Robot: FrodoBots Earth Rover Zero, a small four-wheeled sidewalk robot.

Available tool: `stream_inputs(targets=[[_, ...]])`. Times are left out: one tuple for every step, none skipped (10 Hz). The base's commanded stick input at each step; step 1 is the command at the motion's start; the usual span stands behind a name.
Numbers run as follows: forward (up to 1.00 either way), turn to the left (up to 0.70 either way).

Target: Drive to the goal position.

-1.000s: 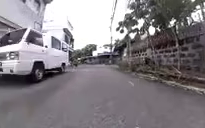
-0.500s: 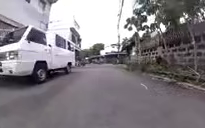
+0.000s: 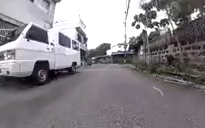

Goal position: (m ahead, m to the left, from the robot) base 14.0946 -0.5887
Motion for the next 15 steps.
stream_inputs(targets=[[0.70, 0.16], [0.70, 0.16], [0.70, 0.16], [0.70, 0.16], [0.70, -0.04], [0.70, -0.19], [0.70, -0.19], [0.70, -0.19], [0.70, -0.19], [0.70, -0.19], [0.70, -0.11], [0.70, 0.13], [0.70, 0.02], [0.70, -0.10], [0.70, -0.19]])
